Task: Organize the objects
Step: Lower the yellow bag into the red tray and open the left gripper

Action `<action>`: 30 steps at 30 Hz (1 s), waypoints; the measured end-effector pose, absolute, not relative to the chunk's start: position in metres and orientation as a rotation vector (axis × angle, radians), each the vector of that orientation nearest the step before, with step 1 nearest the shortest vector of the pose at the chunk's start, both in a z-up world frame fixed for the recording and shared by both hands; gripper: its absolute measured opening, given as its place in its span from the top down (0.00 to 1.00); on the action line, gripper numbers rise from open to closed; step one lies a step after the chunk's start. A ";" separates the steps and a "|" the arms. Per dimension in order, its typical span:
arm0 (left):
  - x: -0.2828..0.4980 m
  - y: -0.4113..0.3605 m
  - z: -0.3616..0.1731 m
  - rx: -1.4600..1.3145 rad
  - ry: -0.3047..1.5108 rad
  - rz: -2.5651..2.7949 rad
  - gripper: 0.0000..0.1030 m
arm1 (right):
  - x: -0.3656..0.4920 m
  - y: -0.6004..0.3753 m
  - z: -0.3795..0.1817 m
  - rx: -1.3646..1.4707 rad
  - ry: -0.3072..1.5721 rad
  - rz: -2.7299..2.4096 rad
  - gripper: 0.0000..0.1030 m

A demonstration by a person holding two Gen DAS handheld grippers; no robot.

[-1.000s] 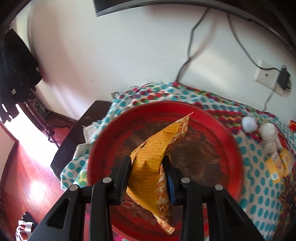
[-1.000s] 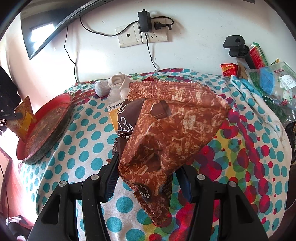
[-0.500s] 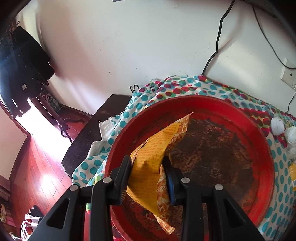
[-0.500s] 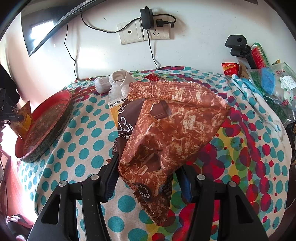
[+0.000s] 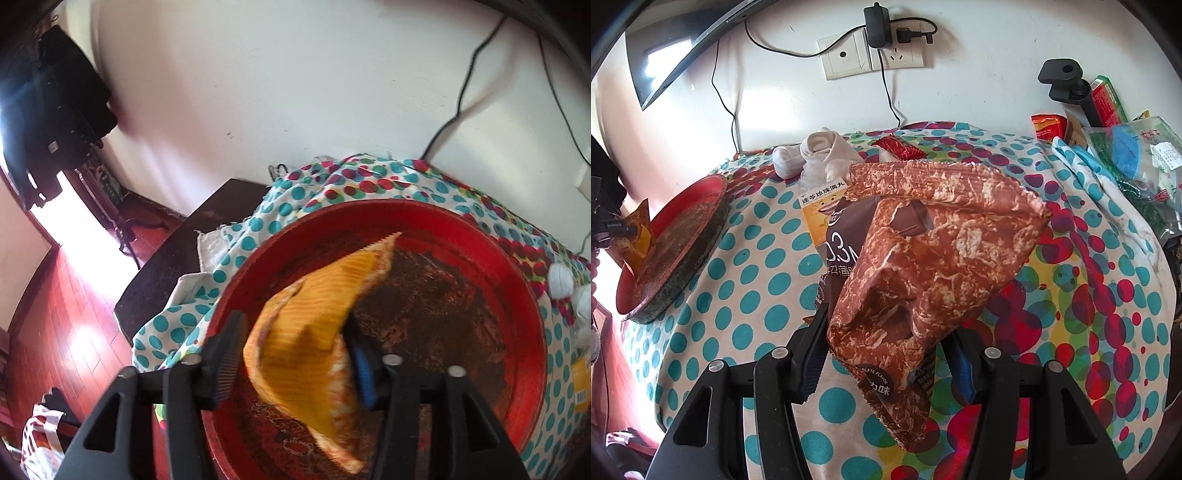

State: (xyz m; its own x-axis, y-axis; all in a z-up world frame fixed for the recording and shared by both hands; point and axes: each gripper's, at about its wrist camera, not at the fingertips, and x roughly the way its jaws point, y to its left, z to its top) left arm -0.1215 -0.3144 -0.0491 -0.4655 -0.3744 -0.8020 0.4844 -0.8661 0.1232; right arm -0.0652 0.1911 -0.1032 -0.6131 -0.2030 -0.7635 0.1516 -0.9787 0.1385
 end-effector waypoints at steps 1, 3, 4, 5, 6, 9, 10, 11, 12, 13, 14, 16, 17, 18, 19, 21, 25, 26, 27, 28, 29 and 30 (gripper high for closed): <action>-0.122 -0.315 -0.049 1.225 0.164 -2.316 0.45 | -0.065 0.191 -0.103 1.270 -0.091 -2.655 0.47; -0.122 -0.317 -0.050 1.231 0.142 -2.305 0.45 | -0.066 0.191 -0.104 1.269 -0.090 -2.655 0.47; -0.122 -0.318 -0.051 1.232 0.137 -2.304 0.45 | -0.066 0.191 -0.104 1.271 -0.087 -2.656 0.47; -0.121 -0.318 -0.051 1.234 0.136 -2.305 0.45 | -0.065 0.191 -0.104 1.269 -0.093 -2.654 0.47; -0.120 -0.319 -0.050 1.236 0.138 -2.312 0.45 | -0.065 0.191 -0.104 1.268 -0.094 -2.653 0.47; -0.116 -0.320 -0.047 1.239 0.145 -2.318 0.45 | -0.065 0.191 -0.104 1.266 -0.087 -2.652 0.47; -0.114 -0.321 -0.045 1.237 0.151 -2.324 0.45 | -0.066 0.190 -0.104 1.265 -0.084 -2.651 0.47; -0.112 -0.321 -0.043 1.234 0.155 -2.327 0.45 | -0.065 0.189 -0.104 1.262 -0.075 -2.653 0.47; -0.110 -0.322 -0.041 1.230 0.160 -2.331 0.45 | -0.065 0.187 -0.104 1.260 -0.067 -2.655 0.47; -0.109 -0.322 -0.038 1.225 0.164 -2.333 0.45 | -0.064 0.186 -0.103 1.255 -0.054 -2.658 0.47; -0.107 -0.323 -0.035 1.217 0.166 -2.334 0.45 | -0.063 0.184 -0.102 1.249 -0.046 -2.664 0.47; -0.104 -0.322 -0.029 1.207 0.162 -2.345 0.45 | -0.061 0.182 -0.100 1.233 -0.022 -2.671 0.47; -0.103 -0.321 -0.028 1.204 0.160 -2.343 0.45 | -0.061 0.180 -0.098 1.231 -0.016 -2.670 0.47; -0.102 -0.320 -0.026 1.204 0.159 -2.345 0.45 | -0.061 0.179 -0.097 1.223 -0.007 -2.672 0.47; -0.100 -0.319 -0.024 1.206 0.163 -2.354 0.45 | -0.059 0.177 -0.095 1.212 0.004 -2.675 0.47; -0.096 -0.317 -0.021 1.200 0.174 -2.356 0.45 | -0.058 0.174 -0.093 1.206 0.012 -2.672 0.48; -0.089 -0.312 -0.015 1.198 0.184 -2.376 0.45 | -0.057 0.173 -0.089 1.199 -0.009 -2.662 0.48; -0.088 -0.311 -0.013 1.196 0.189 -2.381 0.45 | -0.056 0.173 -0.088 1.198 -0.020 -2.661 0.47; -0.086 -0.310 -0.012 1.192 0.195 -2.386 0.45 | -0.056 0.173 -0.088 1.197 -0.026 -2.661 0.47; -0.085 -0.309 -0.010 1.192 0.201 -2.390 0.45 | -0.056 0.173 -0.087 1.195 -0.029 -2.663 0.47; -0.083 -0.309 -0.009 1.192 0.211 -2.391 0.45 | -0.055 0.173 -0.086 1.193 -0.031 -2.664 0.47; -0.081 -0.308 -0.007 1.191 0.229 -2.405 0.45 | -0.054 0.173 -0.085 1.192 -0.037 -2.662 0.47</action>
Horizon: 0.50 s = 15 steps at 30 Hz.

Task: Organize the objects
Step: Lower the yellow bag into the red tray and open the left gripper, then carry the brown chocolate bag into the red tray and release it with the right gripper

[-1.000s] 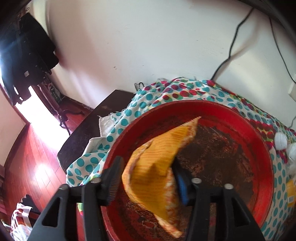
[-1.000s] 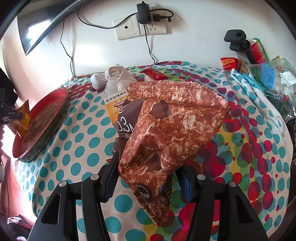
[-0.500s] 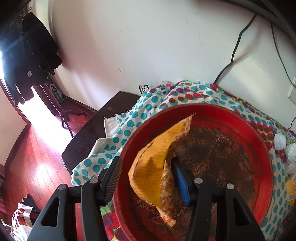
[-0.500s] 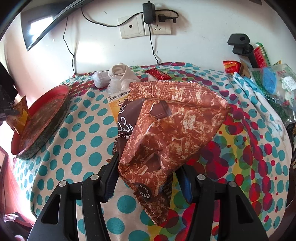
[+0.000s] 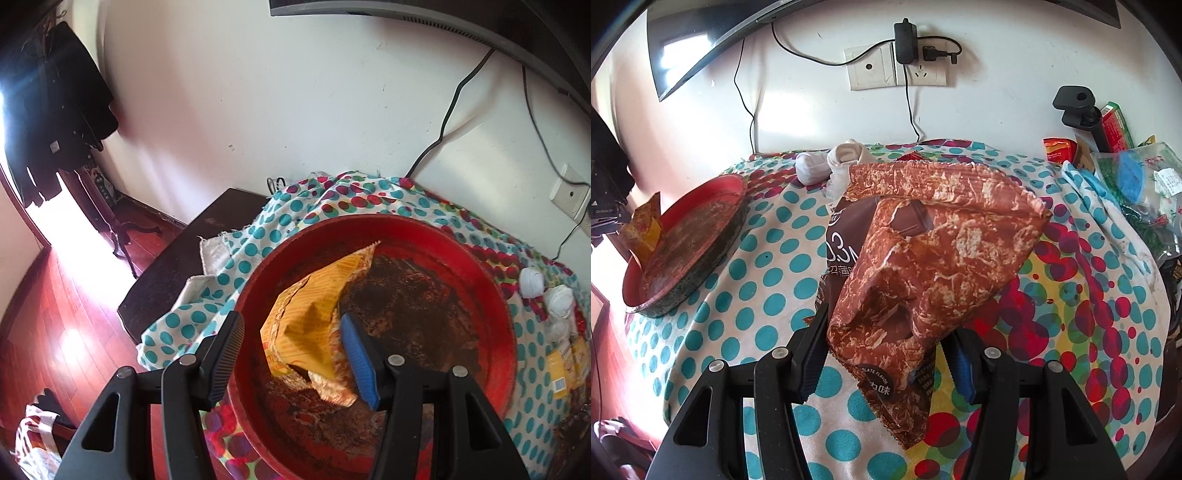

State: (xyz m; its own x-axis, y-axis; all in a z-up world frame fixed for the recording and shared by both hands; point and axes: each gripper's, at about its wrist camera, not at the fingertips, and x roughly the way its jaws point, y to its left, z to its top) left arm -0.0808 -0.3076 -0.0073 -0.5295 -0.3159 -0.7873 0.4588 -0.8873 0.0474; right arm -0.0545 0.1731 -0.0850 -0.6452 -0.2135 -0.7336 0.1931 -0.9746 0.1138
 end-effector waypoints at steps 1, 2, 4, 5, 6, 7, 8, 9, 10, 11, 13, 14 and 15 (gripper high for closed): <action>-0.080 -0.306 -0.006 1.190 0.228 -2.409 0.45 | -0.054 0.173 -0.084 1.189 -0.043 -2.664 0.47; -0.079 -0.305 -0.006 1.189 0.223 -2.409 0.45 | -0.053 0.173 -0.084 1.188 -0.045 -2.664 0.47; -0.077 -0.302 -0.004 1.186 0.229 -2.422 0.45 | -0.052 0.173 -0.083 1.184 -0.048 -2.663 0.47; -0.077 -0.301 -0.004 1.190 0.233 -2.426 0.45 | -0.052 0.173 -0.083 1.182 -0.046 -2.664 0.47; -0.076 -0.299 -0.005 1.191 0.236 -2.428 0.45 | -0.051 0.172 -0.082 1.177 -0.039 -2.666 0.47; -0.077 -0.297 -0.006 1.195 0.240 -2.432 0.45 | -0.050 0.171 -0.082 1.174 -0.033 -2.666 0.47; -0.078 -0.295 -0.007 1.203 0.244 -2.438 0.45 | -0.049 0.170 -0.081 1.170 -0.029 -2.666 0.47; -0.078 -0.292 -0.009 1.213 0.250 -2.449 0.45 | -0.048 0.170 -0.081 1.166 -0.027 -2.667 0.47; -0.078 -0.288 -0.011 1.220 0.258 -2.459 0.45 | -0.047 0.169 -0.080 1.164 -0.025 -2.665 0.47; -0.077 -0.284 -0.014 1.226 0.267 -2.470 0.45 | -0.047 0.168 -0.079 1.162 -0.025 -2.663 0.47; -0.076 -0.274 -0.018 1.239 0.287 -2.507 0.45 | -0.046 0.165 -0.076 1.150 -0.014 -2.658 0.47; -0.074 -0.267 -0.021 1.241 0.289 -2.519 0.45 | -0.045 0.162 -0.073 1.140 -0.002 -2.654 0.47; -0.071 -0.260 -0.023 1.242 0.298 -2.538 0.45 | -0.044 0.160 -0.072 1.134 0.005 -2.651 0.47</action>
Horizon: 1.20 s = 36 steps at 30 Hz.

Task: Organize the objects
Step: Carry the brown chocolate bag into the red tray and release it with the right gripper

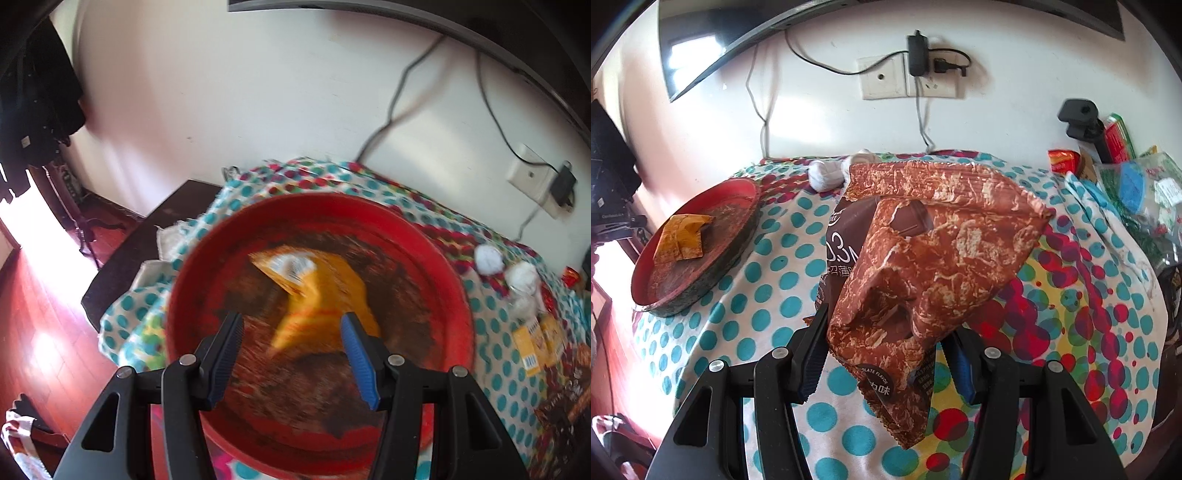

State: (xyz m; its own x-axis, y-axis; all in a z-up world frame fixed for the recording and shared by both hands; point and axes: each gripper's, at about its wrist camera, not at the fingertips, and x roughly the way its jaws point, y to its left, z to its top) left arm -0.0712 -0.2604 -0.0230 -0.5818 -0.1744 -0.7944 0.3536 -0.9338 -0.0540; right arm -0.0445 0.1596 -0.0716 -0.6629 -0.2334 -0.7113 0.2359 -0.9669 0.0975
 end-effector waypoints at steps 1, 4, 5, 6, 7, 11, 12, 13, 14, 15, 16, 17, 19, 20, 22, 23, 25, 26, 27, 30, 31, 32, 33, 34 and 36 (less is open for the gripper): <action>-0.068 -0.254 -0.025 1.242 0.310 -2.564 0.45 | -0.044 0.156 -0.068 1.126 0.009 -2.640 0.47; -0.059 -0.237 -0.032 1.224 0.322 -2.617 0.45 | -0.047 0.140 -0.059 1.112 0.015 -2.594 0.47; -0.053 -0.230 -0.035 1.199 0.326 -2.649 0.45 | -0.047 0.134 -0.056 1.110 0.022 -2.580 0.47; -0.050 -0.226 -0.036 1.185 0.323 -2.661 0.45 | -0.049 0.127 -0.054 1.109 0.028 -2.556 0.47; -0.045 -0.222 -0.039 1.167 0.322 -2.671 0.45 | -0.053 0.117 -0.051 1.109 0.032 -2.534 0.47; -0.021 -0.223 -0.051 1.076 0.343 -2.692 0.45 | -0.069 0.078 -0.040 1.106 0.075 -2.471 0.47; -0.016 -0.226 -0.053 1.064 0.339 -2.689 0.45 | -0.074 0.065 -0.037 1.107 0.082 -2.455 0.47; -0.012 -0.230 -0.054 1.052 0.342 -2.690 0.45 | -0.080 0.052 -0.035 1.109 0.093 -2.439 0.47; -0.010 -0.234 -0.053 1.051 0.351 -2.694 0.45 | -0.087 0.035 -0.033 1.110 0.114 -2.425 0.47; -0.009 -0.239 -0.052 1.051 0.371 -2.699 0.45 | -0.095 0.021 -0.032 1.107 0.134 -2.417 0.47; -0.007 -0.245 -0.050 1.030 0.401 -2.701 0.45 | -0.100 0.009 -0.032 1.104 0.149 -2.411 0.47; -0.004 -0.250 -0.048 0.998 0.413 -2.695 0.45 | -0.104 -0.003 -0.032 1.101 0.159 -2.405 0.47; 0.000 -0.259 -0.047 0.966 0.412 -2.682 0.45 | -0.115 -0.036 -0.037 1.110 0.186 -2.376 0.48; 0.000 -0.261 -0.048 0.969 0.411 -2.676 0.45 | -0.118 -0.045 -0.039 1.114 0.192 -2.368 0.48; -0.001 -0.269 -0.051 0.996 0.416 -2.658 0.45 | -0.129 -0.074 -0.050 1.148 0.214 -2.335 0.48; -0.002 -0.271 -0.052 1.000 0.408 -2.655 0.45 | -0.132 -0.083 -0.054 1.162 0.217 -2.328 0.48; -0.001 -0.277 -0.053 0.995 0.413 -2.652 0.45 | -0.142 -0.106 -0.065 1.200 0.250 -2.317 0.48; -0.001 -0.279 -0.053 0.995 0.413 -2.652 0.45 | -0.148 -0.119 -0.073 1.230 0.277 -2.310 0.48; 0.000 -0.282 -0.053 0.992 0.410 -2.648 0.45 | -0.152 -0.127 -0.079 1.252 0.300 -2.298 0.48; 0.003 -0.292 -0.051 0.963 0.410 -2.623 0.45 | -0.156 -0.148 -0.087 1.268 0.343 -2.274 0.48; 0.004 -0.297 -0.051 0.950 0.410 -2.605 0.45 | -0.156 -0.155 -0.087 1.269 0.337 -2.255 0.48; 0.005 -0.301 -0.052 0.944 0.416 -2.594 0.45 | -0.156 -0.165 -0.086 1.268 0.335 -2.232 0.48; 0.006 -0.307 -0.054 0.942 0.431 -2.575 0.45 | -0.156 -0.173 -0.086 1.262 0.338 -2.219 0.48; 0.006 -0.310 -0.055 0.947 0.445 -2.564 0.45 | -0.156 -0.181 -0.086 1.253 0.351 -2.210 0.48; 0.006 -0.315 -0.059 0.962 0.472 -2.549 0.45 | -0.158 -0.196 -0.086 1.240 0.364 -2.195 0.48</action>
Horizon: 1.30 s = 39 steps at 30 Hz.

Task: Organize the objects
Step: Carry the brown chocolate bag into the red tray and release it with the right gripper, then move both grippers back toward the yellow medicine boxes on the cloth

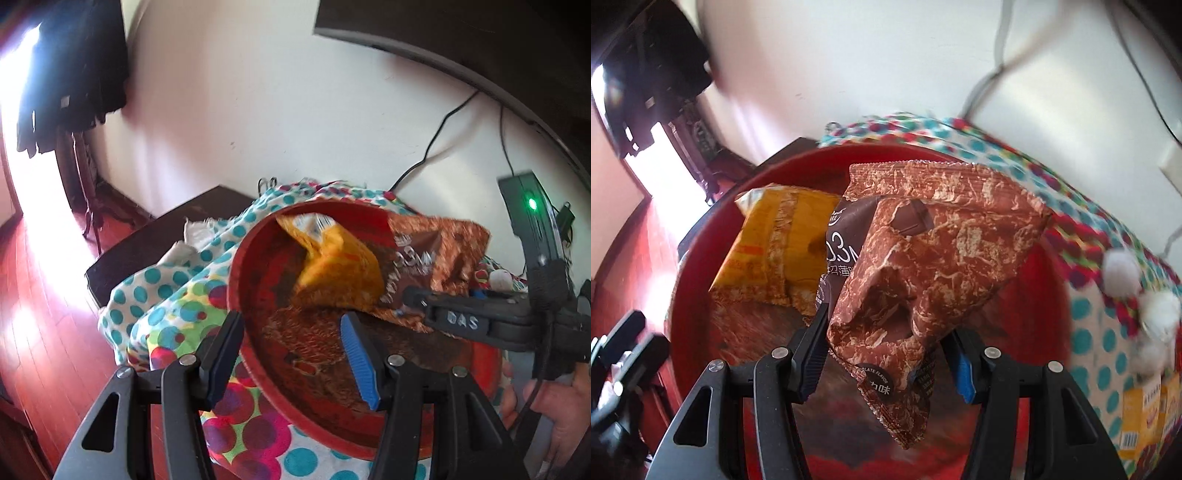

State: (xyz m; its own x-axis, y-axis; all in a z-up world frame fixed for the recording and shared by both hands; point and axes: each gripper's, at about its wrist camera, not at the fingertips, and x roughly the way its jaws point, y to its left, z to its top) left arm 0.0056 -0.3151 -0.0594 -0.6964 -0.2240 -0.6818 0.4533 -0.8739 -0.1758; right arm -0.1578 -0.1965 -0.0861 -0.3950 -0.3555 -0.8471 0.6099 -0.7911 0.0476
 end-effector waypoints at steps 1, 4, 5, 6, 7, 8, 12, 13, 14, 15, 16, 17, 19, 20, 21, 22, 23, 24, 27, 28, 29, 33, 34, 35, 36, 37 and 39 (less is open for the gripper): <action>0.006 -0.317 -0.061 0.969 0.482 -2.545 0.45 | -0.161 -0.199 -0.086 1.238 0.359 -2.191 0.48; 0.006 -0.316 -0.061 0.965 0.483 -2.546 0.45 | -0.173 -0.208 -0.084 1.242 0.335 -2.197 0.48; 0.005 -0.316 -0.061 0.964 0.482 -2.548 0.45 | -0.175 -0.209 -0.083 1.236 0.344 -2.205 0.48; 0.005 -0.315 -0.062 0.965 0.479 -2.550 0.45 | -0.181 -0.210 -0.082 1.230 0.345 -2.217 0.48; 0.004 -0.315 -0.062 0.963 0.479 -2.550 0.45 | -0.181 -0.208 -0.080 1.229 0.341 -2.225 0.48; 0.004 -0.314 -0.063 0.965 0.479 -2.554 0.45 | -0.186 -0.208 -0.079 1.231 0.341 -2.231 0.47; -0.001 -0.311 -0.067 0.991 0.453 -2.552 0.45 | -0.200 -0.210 -0.082 1.245 0.348 -2.234 0.48; -0.001 -0.311 -0.068 0.997 0.460 -2.555 0.45 | -0.201 -0.210 -0.083 1.241 0.358 -2.236 0.48; -0.002 -0.312 -0.069 0.998 0.461 -2.552 0.45 | -0.201 -0.210 -0.083 1.238 0.359 -2.236 0.48; -0.002 -0.313 -0.069 0.997 0.460 -2.549 0.45 | -0.201 -0.209 -0.084 1.232 0.362 -2.239 0.47; -0.002 -0.313 -0.069 0.998 0.462 -2.549 0.45 | -0.199 -0.209 -0.085 1.227 0.370 -2.246 0.46; -0.002 -0.314 -0.070 0.999 0.467 -2.550 0.45 | -0.198 -0.208 -0.086 1.224 0.378 -2.250 0.44; -0.002 -0.313 -0.070 0.998 0.464 -2.547 0.45 | -0.193 -0.201 -0.086 1.220 0.386 -2.255 0.33; -0.002 -0.313 -0.069 0.997 0.462 -2.548 0.45 | -0.190 -0.197 -0.085 1.209 0.390 -2.262 0.30; -0.002 -0.312 -0.069 0.994 0.452 -2.549 0.45 | -0.188 -0.195 -0.084 1.202 0.393 -2.270 0.30; -0.002 -0.311 -0.069 0.992 0.447 -2.550 0.45 | -0.184 -0.189 -0.081 1.193 0.392 -2.275 0.30; -0.003 -0.311 -0.069 0.994 0.444 -2.552 0.45 | -0.180 -0.184 -0.078 1.190 0.382 -2.274 0.30; -0.003 -0.310 -0.070 0.998 0.441 -2.553 0.45 | -0.175 -0.174 -0.074 1.187 0.363 -2.280 0.30; -0.004 -0.307 -0.070 1.003 0.422 -2.553 0.45 | -0.162 -0.148 -0.065 1.175 0.311 -2.287 0.30; -0.004 -0.305 -0.070 1.002 0.406 -2.553 0.45 | -0.157 -0.140 -0.063 1.169 0.299 -2.290 0.30; -0.004 -0.304 -0.070 1.002 0.398 -2.553 0.45 | -0.151 -0.130 -0.060 1.163 0.289 -2.297 0.30; -0.005 -0.299 -0.069 0.998 0.380 -2.564 0.45 | -0.125 -0.074 -0.055 1.137 0.244 -2.339 0.30; -0.005 -0.297 -0.069 0.997 0.368 -2.566 0.45 | -0.119 -0.054 -0.055 1.135 0.237 -2.361 0.30; -0.005 -0.295 -0.069 0.998 0.356 -2.569 0.45 | -0.115 -0.038 -0.056 1.138 0.228 -2.380 0.30; -0.006 -0.292 -0.068 0.996 0.344 -2.572 0.45 | -0.110 -0.015 -0.056 1.138 0.207 -2.403 0.30; -0.006 -0.290 -0.068 0.994 0.329 -2.575 0.45 | -0.107 0.010 -0.056 1.136 0.186 -2.430 0.30; -0.006 -0.285 -0.067 0.992 0.307 -2.580 0.45 | -0.104 0.046 -0.056 1.143 0.143 -2.466 0.30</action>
